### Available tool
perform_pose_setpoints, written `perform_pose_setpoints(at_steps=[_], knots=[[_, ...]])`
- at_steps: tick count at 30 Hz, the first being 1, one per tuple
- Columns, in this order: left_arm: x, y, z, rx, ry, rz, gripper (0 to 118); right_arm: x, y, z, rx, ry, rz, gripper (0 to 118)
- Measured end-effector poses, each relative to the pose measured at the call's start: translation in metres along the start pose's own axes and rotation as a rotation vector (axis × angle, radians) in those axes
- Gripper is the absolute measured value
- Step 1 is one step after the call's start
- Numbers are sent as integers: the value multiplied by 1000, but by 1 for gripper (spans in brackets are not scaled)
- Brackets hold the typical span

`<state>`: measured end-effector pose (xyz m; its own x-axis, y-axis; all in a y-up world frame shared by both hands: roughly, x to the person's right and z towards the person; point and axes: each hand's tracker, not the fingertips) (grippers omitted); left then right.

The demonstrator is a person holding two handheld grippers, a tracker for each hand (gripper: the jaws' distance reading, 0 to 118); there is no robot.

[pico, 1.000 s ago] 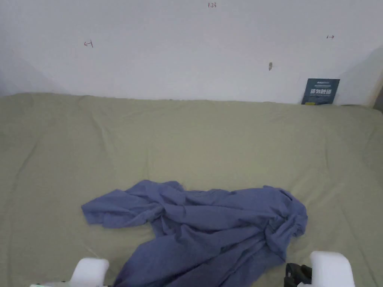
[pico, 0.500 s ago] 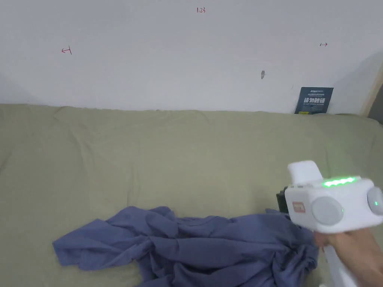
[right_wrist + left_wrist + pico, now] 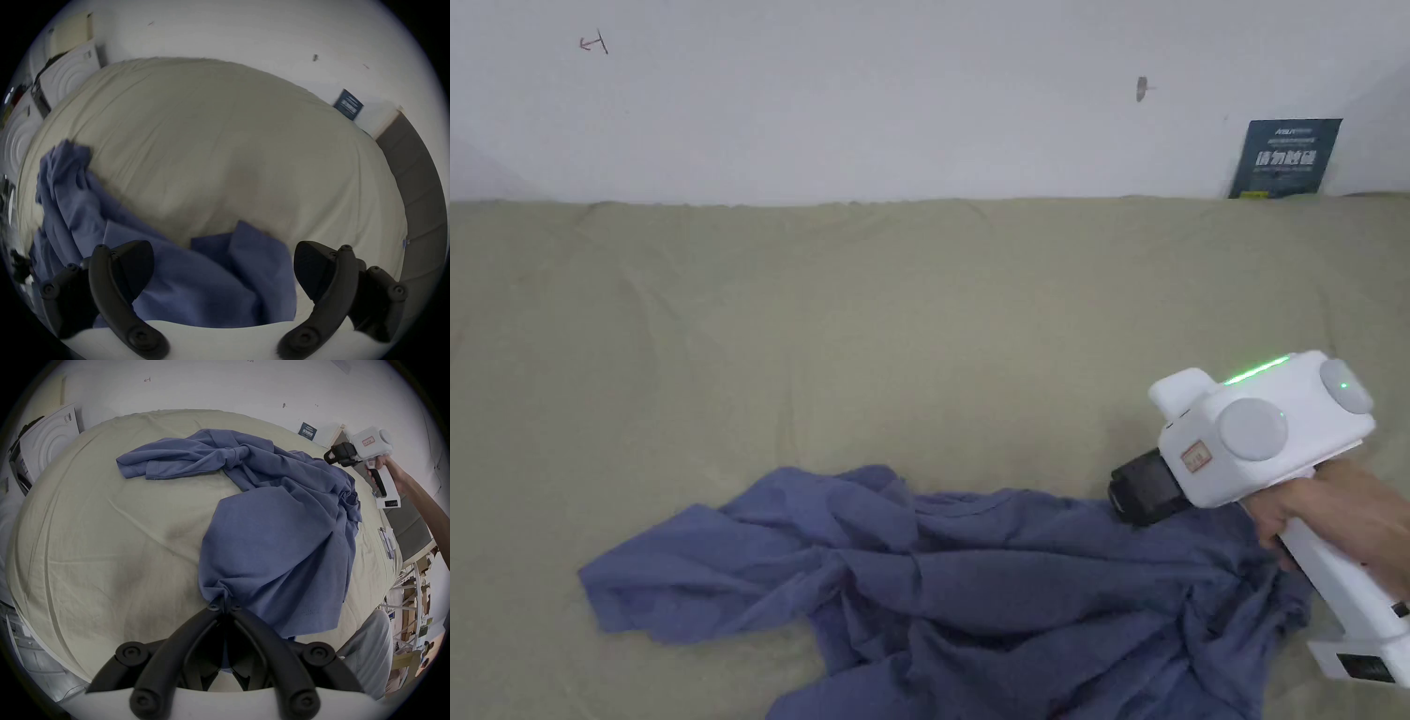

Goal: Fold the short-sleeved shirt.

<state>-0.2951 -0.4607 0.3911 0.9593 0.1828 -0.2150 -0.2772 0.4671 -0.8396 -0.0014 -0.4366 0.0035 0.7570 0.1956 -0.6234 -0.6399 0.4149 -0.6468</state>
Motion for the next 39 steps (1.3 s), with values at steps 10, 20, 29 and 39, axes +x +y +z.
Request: perform_pose_setpoints(at_steps=[10,20,29,39], knots=[[0,4,0,-18,0,-3,0,-40,-7,-1,-10,-92,132,8],[-11,21,51,76,80,-1,0,19,-10,140,200,-73,-39,8],[-25,68,130,289,223,21,0,53,-50,268,375,-131,-156,8],[-27,128,243,525,313,42,0,82,-116,382,549,-103,-355,8]])
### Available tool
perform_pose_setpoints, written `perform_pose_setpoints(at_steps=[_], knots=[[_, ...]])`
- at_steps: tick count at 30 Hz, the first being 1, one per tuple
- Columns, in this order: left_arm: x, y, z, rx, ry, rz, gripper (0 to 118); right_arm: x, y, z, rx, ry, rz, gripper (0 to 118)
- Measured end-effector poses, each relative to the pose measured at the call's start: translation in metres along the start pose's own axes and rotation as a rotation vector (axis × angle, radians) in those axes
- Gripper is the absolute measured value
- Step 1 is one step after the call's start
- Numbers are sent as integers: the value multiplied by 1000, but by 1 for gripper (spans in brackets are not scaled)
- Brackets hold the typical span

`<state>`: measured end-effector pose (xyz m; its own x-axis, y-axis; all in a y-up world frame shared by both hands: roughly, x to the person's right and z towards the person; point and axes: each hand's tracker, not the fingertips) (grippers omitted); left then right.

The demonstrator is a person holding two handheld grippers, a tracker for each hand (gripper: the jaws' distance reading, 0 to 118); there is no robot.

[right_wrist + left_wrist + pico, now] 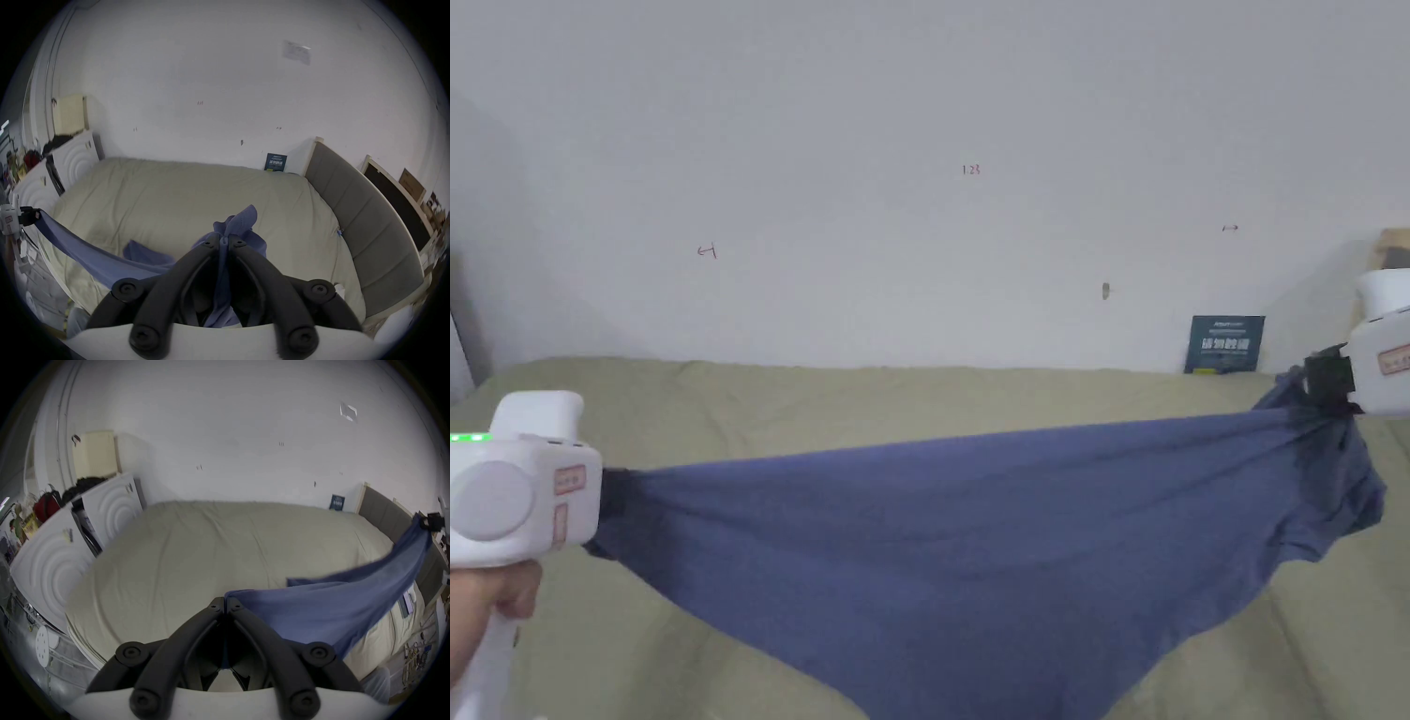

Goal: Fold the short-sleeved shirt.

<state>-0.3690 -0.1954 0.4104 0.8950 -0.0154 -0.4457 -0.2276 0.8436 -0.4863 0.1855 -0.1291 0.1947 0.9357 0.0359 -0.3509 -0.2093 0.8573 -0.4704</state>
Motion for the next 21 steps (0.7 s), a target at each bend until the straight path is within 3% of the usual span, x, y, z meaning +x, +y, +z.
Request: perform_pose_setpoints(at_steps=[2,9,21], knots=[[1,19,13,34,-21,27,0,5,3,17,23,23,-37,8],[17,72,41,124,8,-18,0,6,17,52,81,-3,-38,8],[37,126,3,136,75,-39,0,0,51,21,91,-46,-39,8]])
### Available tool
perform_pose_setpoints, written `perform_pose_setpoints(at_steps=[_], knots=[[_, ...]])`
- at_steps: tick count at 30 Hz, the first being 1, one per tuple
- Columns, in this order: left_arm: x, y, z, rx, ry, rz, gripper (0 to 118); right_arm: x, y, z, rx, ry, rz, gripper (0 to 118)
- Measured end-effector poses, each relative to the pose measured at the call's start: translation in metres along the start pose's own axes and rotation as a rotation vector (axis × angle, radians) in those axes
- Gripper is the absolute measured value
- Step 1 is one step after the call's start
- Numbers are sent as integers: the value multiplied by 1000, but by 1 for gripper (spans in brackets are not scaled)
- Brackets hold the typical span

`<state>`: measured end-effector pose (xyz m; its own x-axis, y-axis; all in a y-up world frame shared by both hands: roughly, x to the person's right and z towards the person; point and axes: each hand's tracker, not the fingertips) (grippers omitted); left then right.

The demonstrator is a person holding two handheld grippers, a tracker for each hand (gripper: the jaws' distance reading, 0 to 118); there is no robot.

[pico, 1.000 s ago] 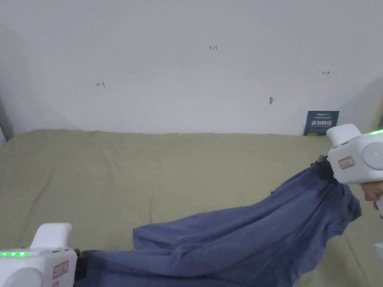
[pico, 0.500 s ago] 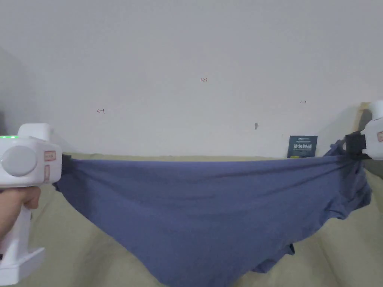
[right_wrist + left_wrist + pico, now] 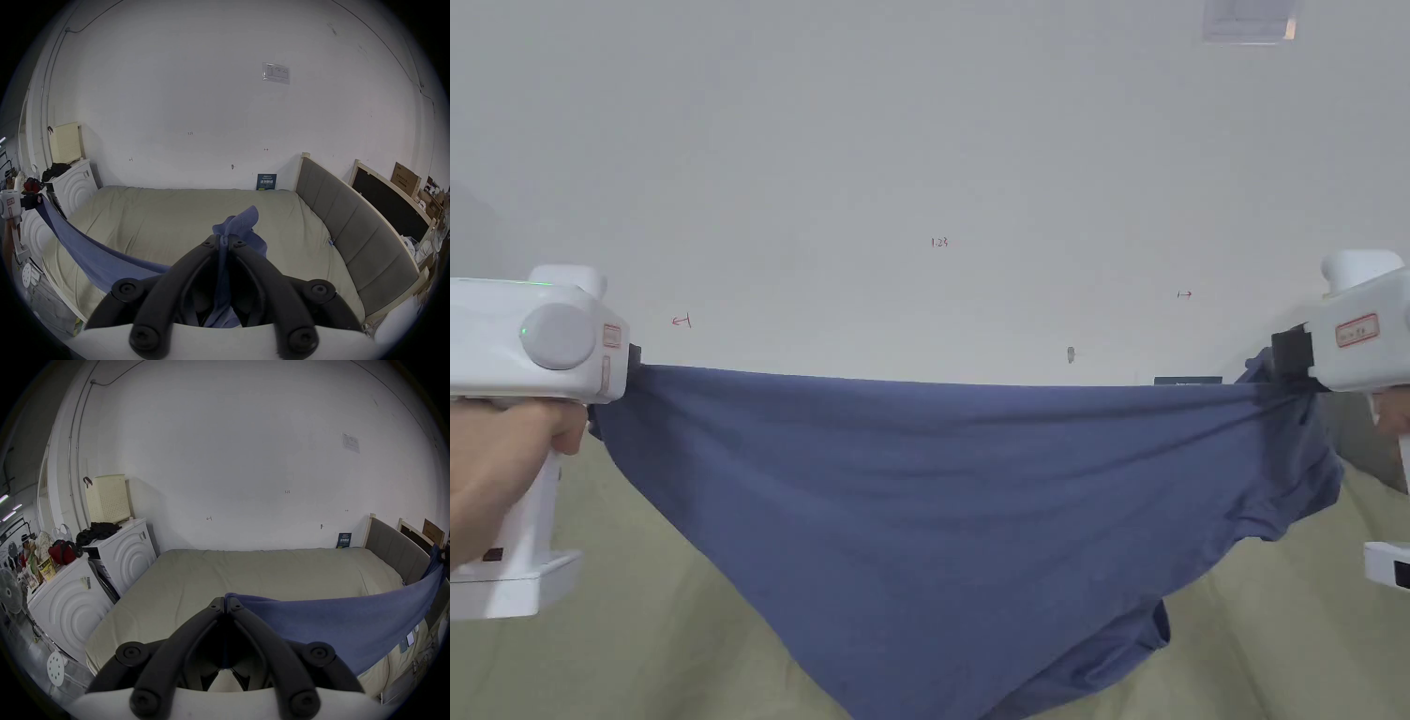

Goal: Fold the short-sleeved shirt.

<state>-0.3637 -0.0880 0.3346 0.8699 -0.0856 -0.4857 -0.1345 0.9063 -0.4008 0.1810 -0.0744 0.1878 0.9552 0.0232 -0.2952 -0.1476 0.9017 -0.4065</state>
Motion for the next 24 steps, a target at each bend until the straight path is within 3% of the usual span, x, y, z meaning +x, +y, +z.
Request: perform_pose_setpoints(at_steps=[14,17,24], knots=[[30,69,-81,31,48,5,0,-4,86,-83,52,-42,9,8],[41,82,-96,52,61,-31,0,-5,107,-102,56,-82,53,8],[59,95,-139,73,82,-25,0,0,124,-147,76,-104,19,8]])
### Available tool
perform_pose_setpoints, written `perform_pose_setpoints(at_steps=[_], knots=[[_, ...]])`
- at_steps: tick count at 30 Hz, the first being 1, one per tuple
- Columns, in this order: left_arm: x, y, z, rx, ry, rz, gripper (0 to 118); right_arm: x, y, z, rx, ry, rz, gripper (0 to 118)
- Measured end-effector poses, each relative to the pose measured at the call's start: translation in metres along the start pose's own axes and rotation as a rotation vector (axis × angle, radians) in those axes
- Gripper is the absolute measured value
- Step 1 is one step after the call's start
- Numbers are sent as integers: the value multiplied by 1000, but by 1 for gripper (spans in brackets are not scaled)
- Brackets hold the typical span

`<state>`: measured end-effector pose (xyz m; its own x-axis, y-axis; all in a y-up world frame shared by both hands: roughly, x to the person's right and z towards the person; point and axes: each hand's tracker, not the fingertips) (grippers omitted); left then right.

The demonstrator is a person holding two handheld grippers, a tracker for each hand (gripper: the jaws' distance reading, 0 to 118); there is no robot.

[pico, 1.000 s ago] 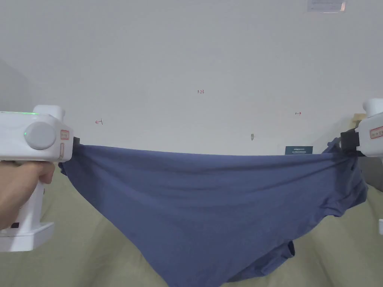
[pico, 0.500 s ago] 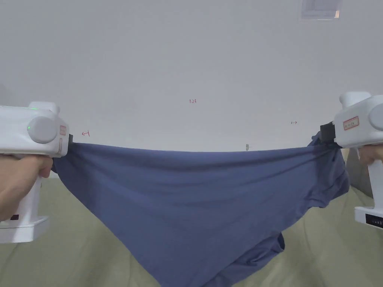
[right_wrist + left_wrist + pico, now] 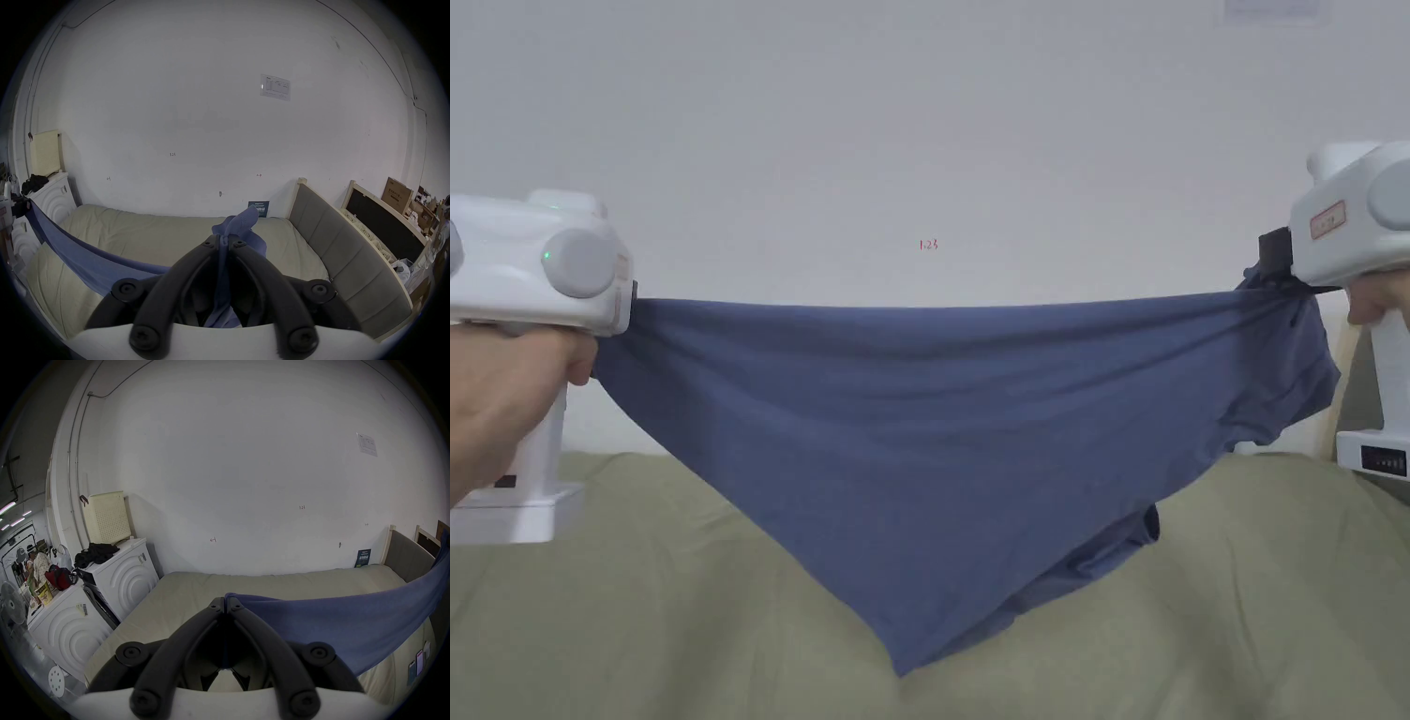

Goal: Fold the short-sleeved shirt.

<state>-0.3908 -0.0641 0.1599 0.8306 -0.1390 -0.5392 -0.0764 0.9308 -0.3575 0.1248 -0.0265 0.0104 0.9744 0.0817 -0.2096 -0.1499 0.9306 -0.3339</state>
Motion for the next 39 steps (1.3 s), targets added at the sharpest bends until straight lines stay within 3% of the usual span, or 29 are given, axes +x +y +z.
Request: perform_pose_setpoints(at_steps=[7,11,15,28,31,39], knots=[[21,-45,-38,-48,-25,19,0,-4,-44,-48,-74,8,-10,8],[25,-102,-48,-163,-65,-3,0,-7,-105,-60,-163,22,5,8],[23,-174,-42,-273,-93,-35,0,-7,-180,-53,-259,69,-43,8],[-16,-379,40,-495,-133,-57,0,-7,-389,49,-428,123,-85,8],[-32,-401,53,-535,-134,-37,0,1,-417,68,-439,130,-141,8],[-58,-427,80,-585,-156,27,0,7,-460,115,-496,142,-164,8]])
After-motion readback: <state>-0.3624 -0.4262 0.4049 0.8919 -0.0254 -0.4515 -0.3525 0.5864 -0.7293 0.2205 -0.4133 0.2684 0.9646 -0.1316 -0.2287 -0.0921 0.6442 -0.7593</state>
